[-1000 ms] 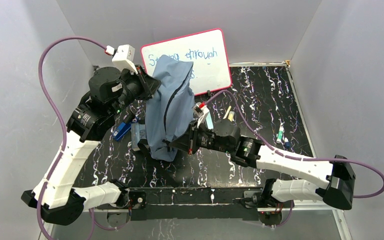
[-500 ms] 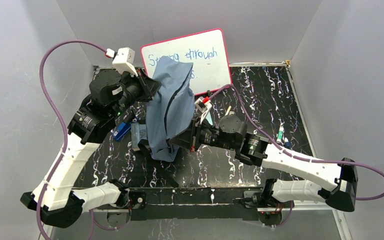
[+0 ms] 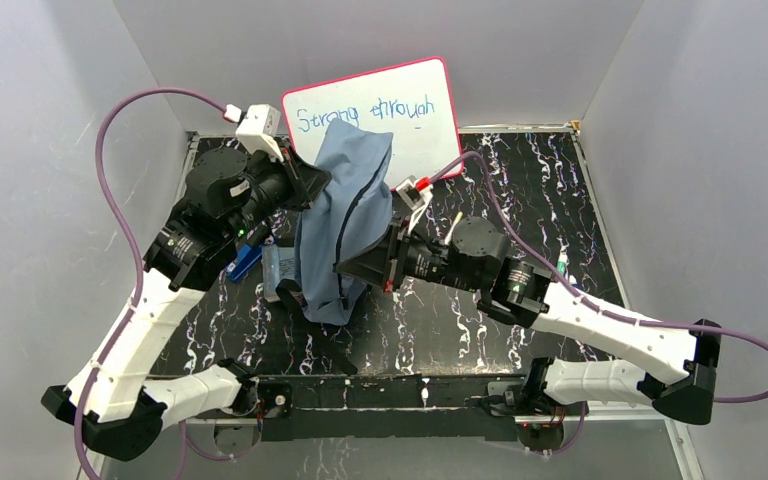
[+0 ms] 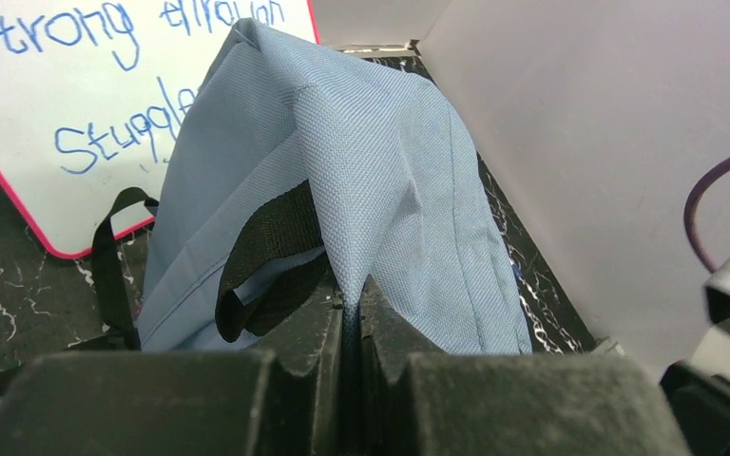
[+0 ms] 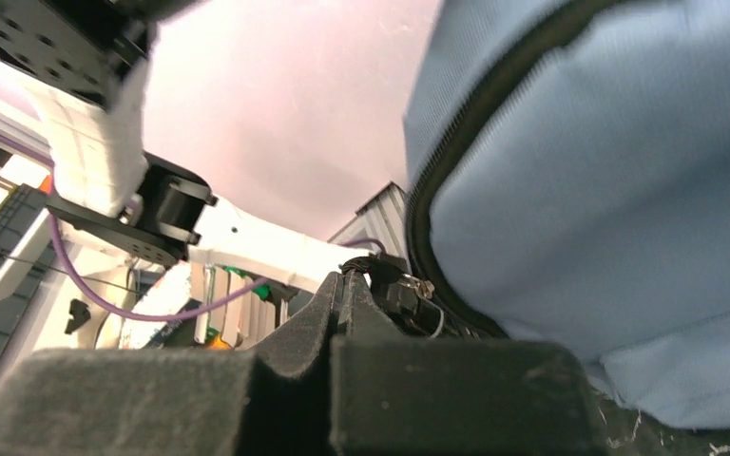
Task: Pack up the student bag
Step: Unzip the student bag at the center of the board.
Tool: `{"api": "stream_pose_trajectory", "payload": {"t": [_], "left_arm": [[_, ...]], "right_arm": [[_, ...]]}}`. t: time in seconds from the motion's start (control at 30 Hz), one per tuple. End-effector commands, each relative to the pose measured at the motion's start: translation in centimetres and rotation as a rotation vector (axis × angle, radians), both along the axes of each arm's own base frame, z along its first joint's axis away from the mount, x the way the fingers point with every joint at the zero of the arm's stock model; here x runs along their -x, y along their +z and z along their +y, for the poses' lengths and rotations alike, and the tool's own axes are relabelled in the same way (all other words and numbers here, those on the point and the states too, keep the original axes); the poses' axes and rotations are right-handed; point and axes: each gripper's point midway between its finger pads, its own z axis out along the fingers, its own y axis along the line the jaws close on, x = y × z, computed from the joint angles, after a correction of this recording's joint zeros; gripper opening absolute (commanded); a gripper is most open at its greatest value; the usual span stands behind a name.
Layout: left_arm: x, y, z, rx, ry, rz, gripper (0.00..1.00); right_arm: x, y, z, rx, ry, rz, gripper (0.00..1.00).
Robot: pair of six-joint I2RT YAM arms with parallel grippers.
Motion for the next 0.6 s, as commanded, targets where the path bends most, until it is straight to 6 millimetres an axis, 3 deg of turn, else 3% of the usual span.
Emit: {"api": "stream_pose_trajectory", "payload": {"t": [0.0, 0.3, 0.43, 0.57], "left_arm": [[1.2, -0.9, -0.7, -0.023, -0.085, -0.006, 0.0], [2.2, -1.6, -0.9, -0.034, -0.137, -0.009, 0.0], [2.6, -1.6, -1.0, -0.028, -0.155, -0.013, 0.0], [2.6, -1.5, -0.9, -0.027, -0.151, -0.018, 0.0]], "right_arm": [[0.0, 8.3, -1.5, -0.186, -0.036, -0.111, 0.0], [-2.3, 12.0, -3.2, -0.222, -0.196, -0.138, 0.0], [-4.2, 12.5, -4.8, -0.219, -0.331, -0.125, 0.0], [-5.0, 12.1, -5.2, -0.158, -0.373, -0.146, 0.0]]}}
